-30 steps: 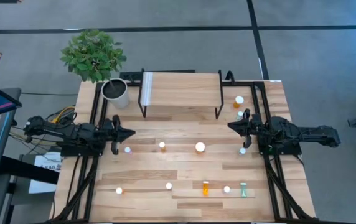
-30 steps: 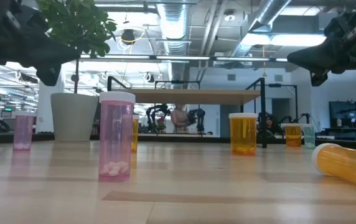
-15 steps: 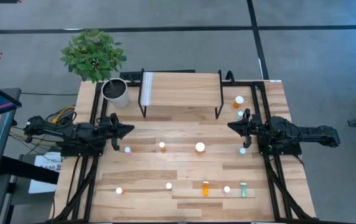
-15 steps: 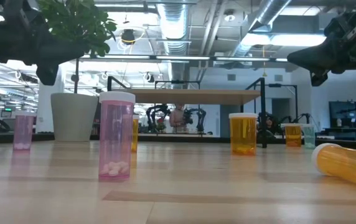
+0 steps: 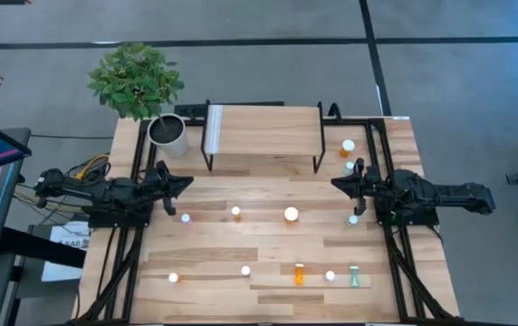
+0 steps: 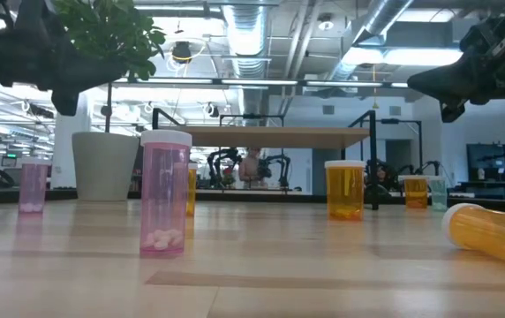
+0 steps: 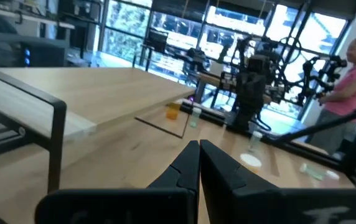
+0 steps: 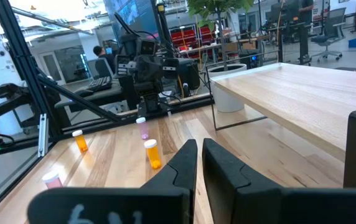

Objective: Pick and place medicine bottles onto shelf by color
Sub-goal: Put the top pink pill bottle on the shelf

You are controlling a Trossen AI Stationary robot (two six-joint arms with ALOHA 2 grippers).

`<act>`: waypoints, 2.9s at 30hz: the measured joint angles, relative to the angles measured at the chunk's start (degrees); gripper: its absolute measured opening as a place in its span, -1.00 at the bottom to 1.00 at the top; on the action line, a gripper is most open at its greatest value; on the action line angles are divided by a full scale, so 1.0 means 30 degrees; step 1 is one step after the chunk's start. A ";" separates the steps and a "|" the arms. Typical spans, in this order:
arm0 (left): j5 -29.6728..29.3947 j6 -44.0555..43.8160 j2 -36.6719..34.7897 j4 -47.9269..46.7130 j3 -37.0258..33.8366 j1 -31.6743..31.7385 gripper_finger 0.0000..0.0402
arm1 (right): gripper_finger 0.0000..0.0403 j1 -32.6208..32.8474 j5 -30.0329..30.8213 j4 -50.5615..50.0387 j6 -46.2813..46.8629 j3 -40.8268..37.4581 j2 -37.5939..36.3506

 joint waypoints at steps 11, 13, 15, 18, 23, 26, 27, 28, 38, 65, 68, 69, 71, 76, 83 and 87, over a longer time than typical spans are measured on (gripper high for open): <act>0.0893 0.1692 0.0032 -0.2375 0.2593 -0.0006 -1.00 | -0.74 0.0003 0.0000 -0.0007 0.0000 -0.0003 -0.0001; 0.0878 0.1321 0.0225 -0.3940 0.3322 -0.0004 -1.00 | -0.74 0.0000 -0.0004 -0.0004 -0.0004 -0.0007 0.0000; 0.0866 0.0843 0.0608 -0.5578 0.4035 -0.0002 -1.00 | -0.74 0.0003 -0.0007 -0.0007 0.0000 -0.0007 -0.0003; 0.0736 0.1055 0.1675 -0.6498 0.5288 -0.0007 -1.00 | -0.74 0.0001 0.0000 0.0000 -0.0002 -0.0002 -0.0003; 0.1239 0.1456 0.4804 -0.8065 0.8171 0.0000 -1.00 | -0.74 0.0002 -0.0006 -0.0006 0.0000 -0.0007 -0.0002; 0.1517 0.1477 0.6566 -0.9022 0.9523 -0.0007 -1.00 | -0.74 0.0002 0.0000 -0.0007 0.0000 -0.0006 -0.0003; 0.1549 0.1481 0.7053 -0.9369 0.9815 -0.0004 -1.00 | -0.74 -0.0004 0.0000 0.0000 0.0000 -0.0005 0.0001; 0.1669 0.1481 0.7519 -0.9517 0.9985 -0.0007 -1.00 | -0.74 -0.0001 0.0000 0.0000 0.0000 -0.0004 0.0000; 0.2022 0.4626 1.0771 -0.9349 1.0067 -0.0003 -1.00 | -0.74 -0.0001 -0.0003 -0.0003 -0.0003 -0.0003 0.0000; 0.7064 -0.5141 1.2342 -1.6776 1.0067 -0.0709 -0.72 | -0.74 0.0001 -0.0007 0.0000 0.0000 -0.0002 -0.0003; 0.6844 -0.5157 1.2342 -1.6866 1.0060 -0.1036 -0.48 | -0.74 -0.0002 -0.0007 -0.0005 0.0000 -0.0007 -0.0003; 0.6831 -0.5157 1.2342 -1.6842 1.0060 -0.1150 -0.40 | -0.74 0.0002 -0.0004 -0.0001 0.0000 -0.0007 -0.0003; 0.6693 -0.5119 1.2342 -1.6826 1.0060 -0.1347 -0.25 | -0.74 -0.0003 -0.0007 0.0000 0.0000 -0.0001 0.0003; 0.6510 -0.5504 1.2342 -1.6840 1.0060 -0.1909 0.02 | -0.74 0.0000 -0.0004 0.0000 0.0000 -0.0007 -0.0003; 0.5386 -0.6785 1.2342 -1.6862 1.0052 -0.2516 0.10 | -0.74 -0.0001 0.0000 0.0000 -0.0003 -0.0003 -0.0001; 0.5189 -0.6825 1.2342 -1.6862 1.0045 -0.2922 0.10 | -0.74 0.0000 -0.0004 -0.0001 -0.0003 -0.0007 0.0003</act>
